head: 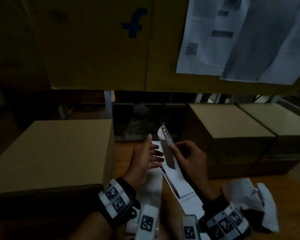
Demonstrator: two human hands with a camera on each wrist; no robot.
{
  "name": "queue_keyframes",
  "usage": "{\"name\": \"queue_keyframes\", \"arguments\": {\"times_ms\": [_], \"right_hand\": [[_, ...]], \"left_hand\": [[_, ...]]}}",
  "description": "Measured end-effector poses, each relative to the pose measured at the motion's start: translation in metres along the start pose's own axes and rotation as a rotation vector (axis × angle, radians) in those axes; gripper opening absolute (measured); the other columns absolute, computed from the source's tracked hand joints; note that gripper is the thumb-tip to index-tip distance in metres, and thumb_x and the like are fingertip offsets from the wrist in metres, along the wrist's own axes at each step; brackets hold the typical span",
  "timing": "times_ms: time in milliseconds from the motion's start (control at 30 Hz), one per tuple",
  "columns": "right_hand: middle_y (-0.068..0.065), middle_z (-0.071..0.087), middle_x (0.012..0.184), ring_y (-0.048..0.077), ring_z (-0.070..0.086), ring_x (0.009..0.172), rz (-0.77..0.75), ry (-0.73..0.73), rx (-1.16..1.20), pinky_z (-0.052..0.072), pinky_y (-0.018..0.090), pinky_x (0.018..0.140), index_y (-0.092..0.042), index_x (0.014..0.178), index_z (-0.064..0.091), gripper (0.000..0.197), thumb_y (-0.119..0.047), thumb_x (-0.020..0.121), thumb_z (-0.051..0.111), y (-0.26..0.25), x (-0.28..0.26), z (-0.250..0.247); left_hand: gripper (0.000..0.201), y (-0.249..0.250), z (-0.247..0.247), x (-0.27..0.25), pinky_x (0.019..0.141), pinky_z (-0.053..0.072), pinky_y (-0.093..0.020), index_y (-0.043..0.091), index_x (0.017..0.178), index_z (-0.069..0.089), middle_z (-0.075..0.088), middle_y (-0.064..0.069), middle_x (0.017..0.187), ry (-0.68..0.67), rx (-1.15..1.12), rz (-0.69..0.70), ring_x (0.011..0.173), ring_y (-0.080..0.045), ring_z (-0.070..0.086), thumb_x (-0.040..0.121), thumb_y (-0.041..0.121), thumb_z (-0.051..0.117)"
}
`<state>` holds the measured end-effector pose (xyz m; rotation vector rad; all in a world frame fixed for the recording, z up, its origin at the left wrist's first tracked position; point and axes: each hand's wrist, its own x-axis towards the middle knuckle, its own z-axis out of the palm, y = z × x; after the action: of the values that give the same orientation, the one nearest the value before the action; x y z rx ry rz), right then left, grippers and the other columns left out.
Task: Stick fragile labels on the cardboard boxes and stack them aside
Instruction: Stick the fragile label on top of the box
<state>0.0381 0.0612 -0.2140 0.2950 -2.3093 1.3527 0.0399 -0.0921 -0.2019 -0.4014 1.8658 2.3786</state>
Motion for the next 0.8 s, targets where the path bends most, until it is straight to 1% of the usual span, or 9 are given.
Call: {"name": "queue_keyframes", "arguments": {"times_ms": [67,100,167,233,333,467,567,700,800], "right_hand": [[-0.019,0.061,0.085,-0.002,0.062,0.08,-0.085,-0.035,-0.129,0.051,0.015,0.066,-0.026,0.095,0.065,0.042,-0.066,0.084,0.057,-0.007,-0.019,0.0],[-0.02,0.06,0.088,-0.002,0.061,0.082,-0.117,-0.042,-0.174,0.051,0.016,0.067,-0.026,0.096,0.065,0.047,-0.07,0.082,0.055,-0.01,-0.027,0.0],[-0.018,0.059,0.091,-0.002,0.059,0.085,-0.174,-0.044,-0.234,0.052,0.021,0.069,-0.025,0.096,0.065,0.045,-0.067,0.081,0.057,-0.017,-0.042,-0.004],[-0.014,0.059,0.094,0.001,0.058,0.086,-0.211,-0.051,-0.237,0.053,0.028,0.069,-0.024,0.095,0.065,0.04,-0.062,0.081,0.062,-0.027,-0.054,-0.009],[-0.009,0.06,0.103,0.007,0.059,0.09,-0.245,-0.049,-0.226,0.054,0.032,0.069,-0.022,0.097,0.066,0.041,-0.059,0.08,0.066,-0.045,-0.071,-0.019],[-0.001,0.062,0.112,0.012,0.058,0.101,-0.355,0.012,-0.264,0.055,0.03,0.074,-0.016,0.1,0.068,0.047,-0.059,0.08,0.066,-0.067,-0.09,-0.041],[-0.006,0.061,0.115,0.007,0.055,0.106,-0.373,0.047,-0.225,0.051,0.023,0.079,-0.017,0.098,0.069,0.051,-0.065,0.082,0.062,-0.082,-0.11,-0.065],[-0.013,0.063,0.095,0.003,0.061,0.086,-0.286,0.198,-0.081,0.054,0.027,0.067,-0.026,0.091,0.066,0.02,-0.045,0.088,0.065,-0.093,-0.132,-0.094],[-0.013,0.065,0.088,0.002,0.064,0.08,-0.139,0.252,0.003,0.057,0.03,0.065,-0.031,0.091,0.063,0.015,-0.046,0.091,0.059,-0.1,-0.136,-0.108]], "left_hand": [[0.059,0.014,-0.006,-0.015,0.07,0.059,-0.038,0.009,0.107,0.067,0.073,-0.016,0.096,-0.102,-0.057,-0.09,0.086,-0.029,0.072,0.092,0.063,0.046],[0.054,0.018,-0.009,-0.023,0.071,0.059,-0.039,0.012,0.109,0.068,0.074,-0.014,0.098,-0.131,-0.047,-0.093,0.088,-0.029,0.072,0.091,0.061,0.051],[0.036,0.023,-0.012,-0.041,0.071,0.06,-0.037,0.014,0.112,0.068,0.075,-0.011,0.096,-0.131,0.0,-0.048,0.084,-0.025,0.073,0.092,0.043,0.062],[0.019,0.023,-0.011,-0.057,0.06,0.058,-0.031,0.01,0.111,0.066,0.075,-0.009,0.092,-0.064,-0.018,0.006,0.075,-0.021,0.073,0.094,0.017,0.061],[0.016,0.028,-0.01,-0.078,0.052,0.056,-0.026,0.008,0.104,0.065,0.073,-0.01,0.09,-0.006,-0.062,0.068,0.068,-0.018,0.073,0.094,0.0,0.055],[0.012,0.044,-0.002,-0.11,0.05,0.056,-0.026,0.008,0.097,0.063,0.071,-0.011,0.086,-0.03,-0.021,0.173,0.062,-0.017,0.071,0.093,-0.001,0.057],[0.012,0.057,0.005,-0.132,0.05,0.056,-0.024,0.006,0.099,0.063,0.07,-0.011,0.088,-0.031,0.0,0.255,0.067,-0.019,0.069,0.094,-0.001,0.055],[0.019,0.07,0.008,-0.161,0.059,0.056,-0.029,0.005,0.112,0.064,0.073,-0.013,0.1,-0.143,0.123,0.287,0.08,-0.024,0.072,0.095,0.01,0.059],[0.017,0.075,0.008,-0.189,0.057,0.055,-0.026,0.01,0.11,0.063,0.074,-0.007,0.097,-0.195,0.195,0.306,0.078,-0.018,0.073,0.097,0.018,0.056]]}}
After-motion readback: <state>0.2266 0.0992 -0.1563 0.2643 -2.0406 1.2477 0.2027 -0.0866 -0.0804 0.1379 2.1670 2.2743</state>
